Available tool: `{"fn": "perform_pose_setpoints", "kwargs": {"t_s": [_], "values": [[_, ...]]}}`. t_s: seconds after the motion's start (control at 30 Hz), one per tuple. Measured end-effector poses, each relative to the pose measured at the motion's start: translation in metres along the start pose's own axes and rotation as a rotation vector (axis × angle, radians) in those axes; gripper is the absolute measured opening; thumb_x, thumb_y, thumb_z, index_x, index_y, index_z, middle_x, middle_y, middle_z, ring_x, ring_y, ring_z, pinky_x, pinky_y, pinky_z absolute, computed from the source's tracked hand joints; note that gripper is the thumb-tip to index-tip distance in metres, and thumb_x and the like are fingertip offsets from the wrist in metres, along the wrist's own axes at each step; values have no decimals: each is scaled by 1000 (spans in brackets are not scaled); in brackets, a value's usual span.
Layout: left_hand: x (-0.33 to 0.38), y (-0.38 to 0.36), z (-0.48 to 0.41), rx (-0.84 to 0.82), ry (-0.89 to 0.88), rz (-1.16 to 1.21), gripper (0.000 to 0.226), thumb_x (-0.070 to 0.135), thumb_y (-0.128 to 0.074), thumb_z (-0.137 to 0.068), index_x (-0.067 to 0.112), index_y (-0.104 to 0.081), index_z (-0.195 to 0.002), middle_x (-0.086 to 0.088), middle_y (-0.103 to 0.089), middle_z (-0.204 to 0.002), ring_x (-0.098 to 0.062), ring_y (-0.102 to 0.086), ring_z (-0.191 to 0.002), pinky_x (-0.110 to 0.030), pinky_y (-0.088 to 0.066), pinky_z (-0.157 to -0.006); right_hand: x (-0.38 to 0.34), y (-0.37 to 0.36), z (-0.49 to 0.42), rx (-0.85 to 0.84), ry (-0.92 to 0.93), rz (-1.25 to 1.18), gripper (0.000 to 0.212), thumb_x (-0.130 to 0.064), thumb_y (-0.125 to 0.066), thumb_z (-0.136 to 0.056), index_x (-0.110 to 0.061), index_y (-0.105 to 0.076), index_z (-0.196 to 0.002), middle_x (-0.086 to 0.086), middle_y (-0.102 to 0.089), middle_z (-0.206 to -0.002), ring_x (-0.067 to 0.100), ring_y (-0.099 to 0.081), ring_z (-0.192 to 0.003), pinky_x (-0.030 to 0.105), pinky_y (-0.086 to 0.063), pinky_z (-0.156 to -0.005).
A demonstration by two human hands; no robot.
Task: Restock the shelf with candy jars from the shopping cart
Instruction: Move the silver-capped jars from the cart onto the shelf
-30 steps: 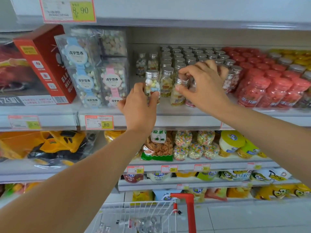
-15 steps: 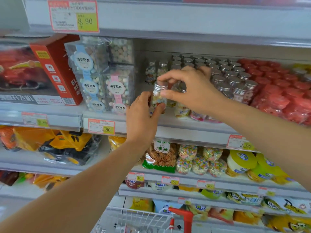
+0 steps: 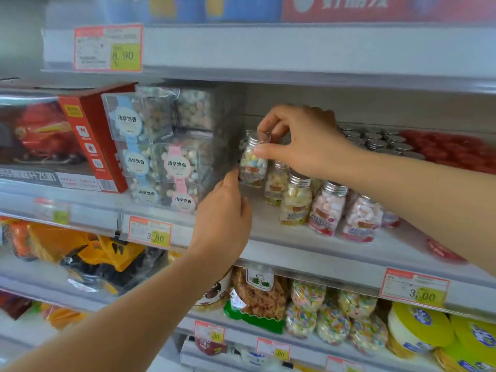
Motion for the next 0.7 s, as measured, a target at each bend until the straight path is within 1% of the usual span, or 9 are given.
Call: {"fn": "perform_pose_setpoints", "kwargs": {"t_s": [0.07, 0.13, 0.23, 0.27, 0.33, 0.4, 0.5, 0.6, 0.7], "values": [[5, -1, -6, -55, 18, -34, 55, 12, -39, -98, 14, -21, -151, -8, -49, -140, -24, -47, -127, -31, -38, -97, 2, -1, -9, 9, -32, 25, 25, -44, -72, -78, -26, -64, -93, -15, -65, -87, 8, -59, -94, 39, -37, -99], [11, -2, -14, -100, 48, 8, 58, 11, -38, -98, 14, -16, -152, -9, -47, -140, -27, -47, -124, -32, -38, -94, 6, -2, -19, -7, -87, 25, 26, -46, -73, -78, -27, -63, -92, -16, -63, -84, 10, -59, -96, 39, -36, -100], [11, -5, -30, -131, 153, 159, 50, 8, -38, -96, 15, -29, -144, -12, -54, -114, -34, -55, -104, -36, -43, -78, 11, -6, -33, -57, -173, -6, 29, -46, -78, -74, -28, -63, -91, -15, -59, -86, 15, -59, -104, 43, -35, -105], [10, -7, -35, -124, 177, 200, 46, 7, -38, -94, 15, -35, -140, -13, -55, -109, -37, -56, -100, -37, -45, -76, 13, -7, -38, -66, -195, -10, 30, -45, -80, -72, -28, -63, -90, -13, -59, -90, 16, -58, -106, 44, -36, -106], [8, -12, -44, -115, 203, 252, 45, 4, -38, -92, 14, -40, -136, -18, -57, -111, -40, -56, -101, -40, -47, -80, 17, -10, -49, -67, -229, -2, 32, -44, -82, -71, -28, -62, -90, -9, -62, -98, 19, -58, -107, 44, -36, -106], [7, -17, -49, -131, 227, 294, 49, 2, -37, -92, 17, -41, -138, -17, -55, -118, -36, -54, -105, -37, -46, -85, 22, -14, -59, -76, -264, 9, 34, -42, -83, -69, -26, -63, -92, -7, -64, -103, 20, -58, -106, 44, -37, -106], [7, -19, -58, -165, 260, 379, 49, -2, -34, -94, 18, -44, -138, -4, -50, -119, -21, -45, -100, -26, -37, -83, 30, -22, -65, -132, -308, 60, 36, -40, -84, -69, -23, -67, -96, -4, -66, -103, 22, -58, -105, 45, -34, -108], [4, -18, -66, -170, 250, 403, 52, -6, -34, -93, 16, -46, -138, -5, -49, -127, -19, -42, -104, -22, -34, -85, 38, -26, -67, -170, -344, 100, 35, -40, -84, -69, -22, -68, -95, -2, -66, -103, 24, -57, -107, 47, -29, -110], [2, -23, -69, -207, 249, 389, 52, -4, -32, -94, 18, -43, -140, 2, -44, -122, -16, -37, -100, -17, -30, -78, 43, -28, -68, -173, -368, 96, 38, -41, -86, -65, -22, -70, -93, 0, -67, -102, 25, -57, -107, 48, -28, -111]]}}
Point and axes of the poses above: each hand's wrist, its own z-axis away from the middle knuckle, its own y-axis out of the back of the hand, x = y × z, the point moved 4 cm from there along -z, towards the middle knuckle
